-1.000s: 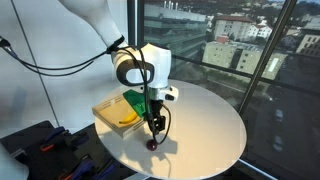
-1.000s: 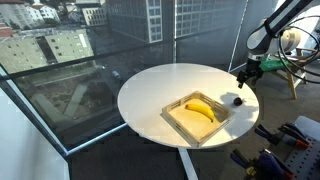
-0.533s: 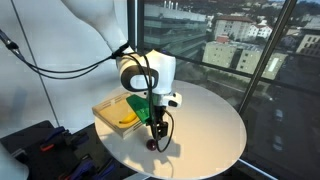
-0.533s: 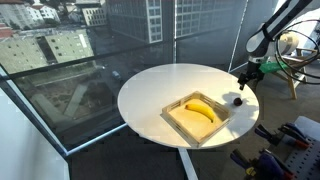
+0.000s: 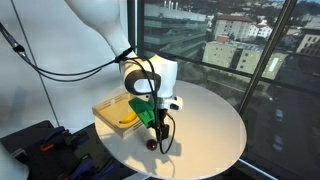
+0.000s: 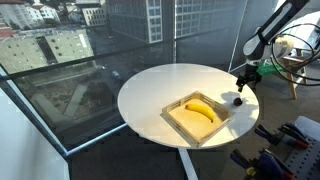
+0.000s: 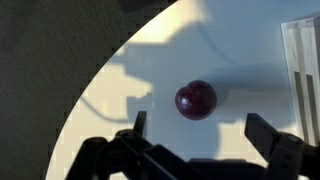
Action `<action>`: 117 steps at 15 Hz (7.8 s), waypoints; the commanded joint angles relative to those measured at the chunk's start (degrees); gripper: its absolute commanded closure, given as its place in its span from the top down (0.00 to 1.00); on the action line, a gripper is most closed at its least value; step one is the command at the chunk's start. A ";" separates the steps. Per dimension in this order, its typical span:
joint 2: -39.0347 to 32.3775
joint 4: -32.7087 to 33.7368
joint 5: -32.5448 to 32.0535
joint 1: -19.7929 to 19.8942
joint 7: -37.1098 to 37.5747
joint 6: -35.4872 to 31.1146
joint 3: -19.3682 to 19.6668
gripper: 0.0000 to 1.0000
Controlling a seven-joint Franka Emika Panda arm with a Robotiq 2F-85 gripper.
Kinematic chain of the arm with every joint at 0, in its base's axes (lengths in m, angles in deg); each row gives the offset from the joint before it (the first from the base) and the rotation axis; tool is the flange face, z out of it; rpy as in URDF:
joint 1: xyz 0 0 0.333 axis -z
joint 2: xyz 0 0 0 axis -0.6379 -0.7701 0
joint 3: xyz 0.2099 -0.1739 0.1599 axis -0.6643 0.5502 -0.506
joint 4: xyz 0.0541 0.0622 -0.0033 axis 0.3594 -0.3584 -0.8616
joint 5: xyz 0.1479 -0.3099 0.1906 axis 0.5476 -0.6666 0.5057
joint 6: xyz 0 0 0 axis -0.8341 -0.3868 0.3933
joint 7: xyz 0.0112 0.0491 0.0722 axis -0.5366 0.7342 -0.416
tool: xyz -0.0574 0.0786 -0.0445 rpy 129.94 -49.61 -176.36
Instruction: Put the plum in the crate
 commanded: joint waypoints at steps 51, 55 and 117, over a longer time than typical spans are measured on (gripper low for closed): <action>-10.10 0.85 -0.81 1.24 1.46 -12.97 -3.21 0.75; -10.28 0.92 -0.77 1.39 1.46 -12.86 -3.25 0.49; 17.75 0.90 -3.21 -1.49 0.83 13.88 -0.05 0.31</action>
